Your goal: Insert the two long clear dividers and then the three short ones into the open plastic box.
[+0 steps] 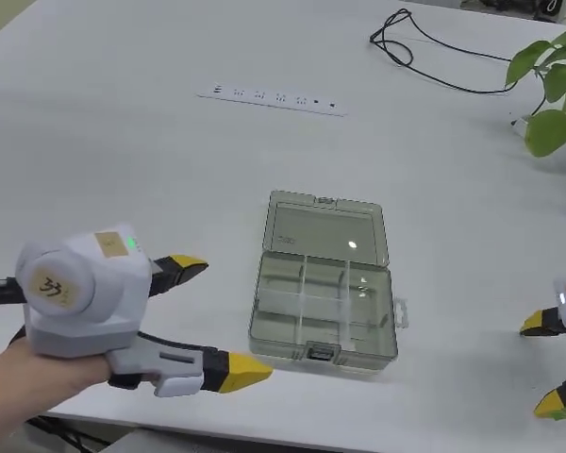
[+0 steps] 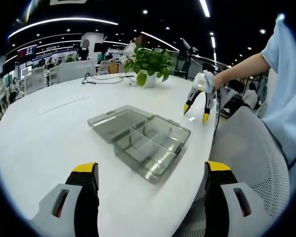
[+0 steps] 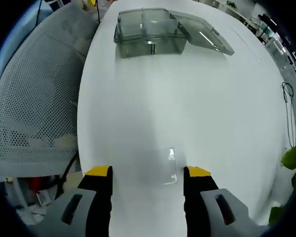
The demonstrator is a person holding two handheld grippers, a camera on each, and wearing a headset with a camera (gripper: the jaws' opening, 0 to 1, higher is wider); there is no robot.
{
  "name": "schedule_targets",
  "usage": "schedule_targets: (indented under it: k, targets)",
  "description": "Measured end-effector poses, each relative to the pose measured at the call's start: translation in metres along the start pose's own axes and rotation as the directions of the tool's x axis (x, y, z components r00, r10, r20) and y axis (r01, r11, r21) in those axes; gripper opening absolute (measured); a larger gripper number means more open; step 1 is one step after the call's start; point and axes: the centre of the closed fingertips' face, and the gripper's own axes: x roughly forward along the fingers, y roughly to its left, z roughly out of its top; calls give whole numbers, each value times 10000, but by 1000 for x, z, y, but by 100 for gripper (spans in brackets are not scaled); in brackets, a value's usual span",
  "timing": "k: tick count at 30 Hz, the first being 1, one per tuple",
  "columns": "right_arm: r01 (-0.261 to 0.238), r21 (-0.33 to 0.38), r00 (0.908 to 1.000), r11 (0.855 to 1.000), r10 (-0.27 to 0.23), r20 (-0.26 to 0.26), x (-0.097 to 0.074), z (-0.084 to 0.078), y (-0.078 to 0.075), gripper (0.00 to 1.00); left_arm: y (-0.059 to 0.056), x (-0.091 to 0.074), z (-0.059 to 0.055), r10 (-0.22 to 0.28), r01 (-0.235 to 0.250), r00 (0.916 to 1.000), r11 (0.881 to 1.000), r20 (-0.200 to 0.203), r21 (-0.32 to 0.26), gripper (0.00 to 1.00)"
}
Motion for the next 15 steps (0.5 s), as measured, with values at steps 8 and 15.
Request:
schedule_targets:
  k: [8, 15]
  targets:
    - [273, -606, 9989, 9978, -295, -351, -2, -3, -7, 47, 1, 1, 0, 58, -57, 10000, 9999, 42, -88, 90]
    - [280, -753, 9988, 9968, -309, -376, -3, -4, -7, 40, -2, 5, 0, -5, 5, 10000, 10000, 63, -81, 90]
